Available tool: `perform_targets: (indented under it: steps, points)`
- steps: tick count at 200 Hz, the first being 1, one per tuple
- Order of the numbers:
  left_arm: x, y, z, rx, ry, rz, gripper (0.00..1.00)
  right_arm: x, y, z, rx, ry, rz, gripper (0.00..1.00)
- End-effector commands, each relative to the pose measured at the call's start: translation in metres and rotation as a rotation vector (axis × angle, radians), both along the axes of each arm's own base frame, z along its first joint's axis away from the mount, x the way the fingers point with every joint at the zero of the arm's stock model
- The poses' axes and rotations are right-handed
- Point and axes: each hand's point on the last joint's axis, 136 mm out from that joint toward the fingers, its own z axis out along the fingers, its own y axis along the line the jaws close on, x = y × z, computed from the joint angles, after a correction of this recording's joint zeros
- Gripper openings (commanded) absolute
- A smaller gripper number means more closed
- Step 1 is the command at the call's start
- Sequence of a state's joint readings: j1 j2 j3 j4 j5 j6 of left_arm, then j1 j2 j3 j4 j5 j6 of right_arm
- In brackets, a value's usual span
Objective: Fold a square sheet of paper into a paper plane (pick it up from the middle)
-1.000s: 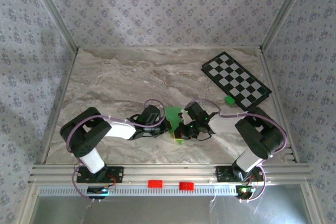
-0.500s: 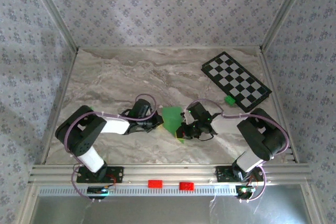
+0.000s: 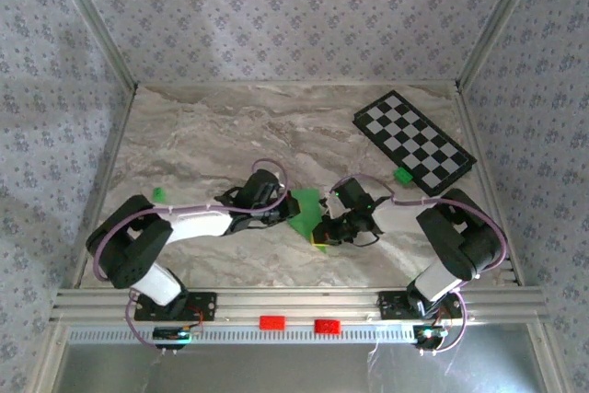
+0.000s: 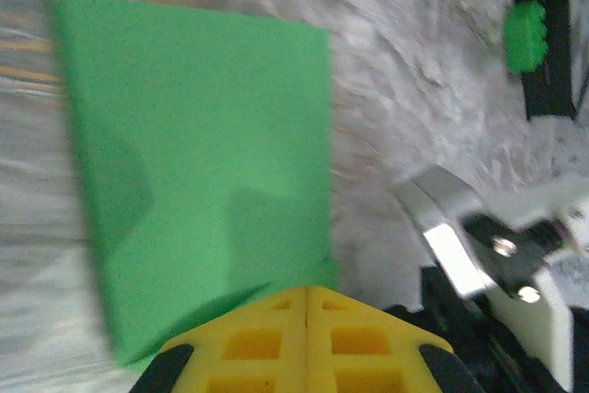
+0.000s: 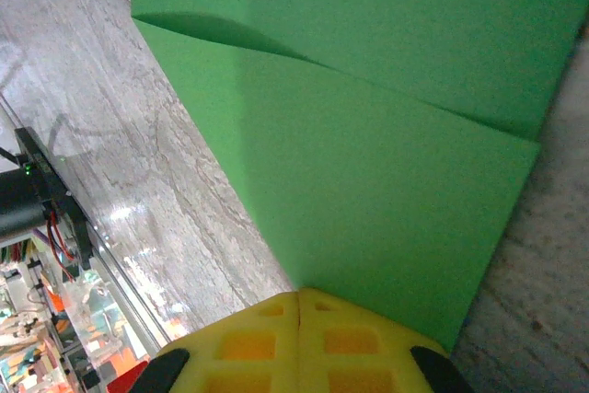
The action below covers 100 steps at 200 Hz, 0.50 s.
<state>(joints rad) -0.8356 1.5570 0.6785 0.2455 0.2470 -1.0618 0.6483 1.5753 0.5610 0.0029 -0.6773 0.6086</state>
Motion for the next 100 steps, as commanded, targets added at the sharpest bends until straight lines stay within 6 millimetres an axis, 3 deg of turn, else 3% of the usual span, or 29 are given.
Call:
perform_targets:
  steps: [1,20,47,100]
  points:
    - [-0.008,-0.007,-0.025,0.037,0.041,-0.034,0.01,-0.02,-0.025,-0.027,-0.129,0.09,-0.006,0.0]
    - [-0.013,-0.006,-0.045,0.045,0.089,-0.017,0.0,-0.019,-0.024,-0.024,-0.115,0.087,-0.005,0.0]
    - [-0.017,0.013,-0.069,0.125,0.133,0.042,0.0,-0.018,-0.021,-0.018,-0.095,0.07,-0.001,0.0]
    - [-0.025,0.039,-0.087,0.239,0.168,0.088,0.0,-0.035,-0.026,-0.01,-0.052,0.058,0.041,0.01]
